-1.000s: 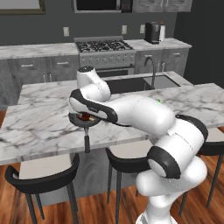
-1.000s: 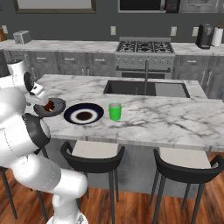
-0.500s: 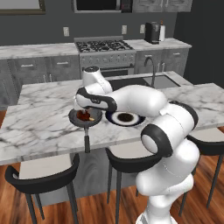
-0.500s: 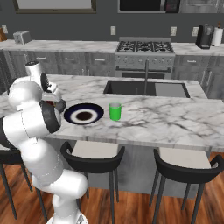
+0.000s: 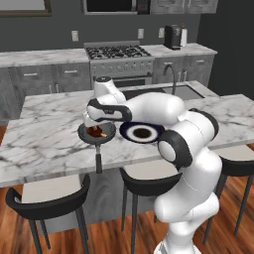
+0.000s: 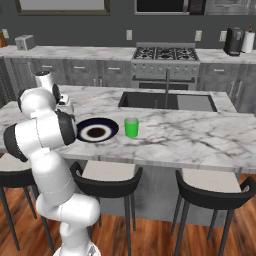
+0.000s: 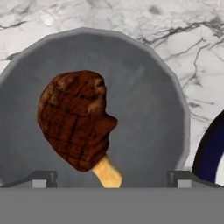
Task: Pick up the pan with the steak in it and place it on the dining table. Then place the steak on the plate.
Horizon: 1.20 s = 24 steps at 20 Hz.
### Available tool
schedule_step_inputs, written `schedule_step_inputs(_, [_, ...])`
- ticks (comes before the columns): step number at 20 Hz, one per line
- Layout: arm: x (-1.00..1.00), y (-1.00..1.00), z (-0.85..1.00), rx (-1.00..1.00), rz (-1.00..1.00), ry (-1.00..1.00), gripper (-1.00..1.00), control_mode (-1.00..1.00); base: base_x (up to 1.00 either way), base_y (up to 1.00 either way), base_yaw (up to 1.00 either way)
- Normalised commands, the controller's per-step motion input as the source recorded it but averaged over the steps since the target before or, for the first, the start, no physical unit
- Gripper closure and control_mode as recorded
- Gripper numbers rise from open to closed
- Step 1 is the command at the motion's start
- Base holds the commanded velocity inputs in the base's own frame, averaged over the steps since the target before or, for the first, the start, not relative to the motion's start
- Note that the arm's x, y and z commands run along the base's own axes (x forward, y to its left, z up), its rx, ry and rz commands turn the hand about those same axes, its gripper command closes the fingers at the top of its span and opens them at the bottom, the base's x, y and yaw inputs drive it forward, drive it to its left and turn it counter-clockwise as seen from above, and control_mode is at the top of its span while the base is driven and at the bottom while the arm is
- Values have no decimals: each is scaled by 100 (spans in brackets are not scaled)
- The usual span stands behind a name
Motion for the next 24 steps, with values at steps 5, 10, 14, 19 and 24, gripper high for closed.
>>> schedule_step_inputs(5, [2, 1, -1, 0, 1, 1, -100, -100, 0, 0, 0])
schedule_step_inputs(10, [13, 11, -27, -1, 0, 5, -100, -100, 0, 0, 0])
schedule_step_inputs(14, [12, 9, -29, 0, 0, 5, -100, -100, 0, 0, 0])
schedule_step_inputs(19, [5, 2, -6, 0, 0, 0, -100, -100, 0, 0, 0])
schedule_step_inputs(24, [1, 0, -18, 0, 0, 0, -100, -100, 0, 0, 0])
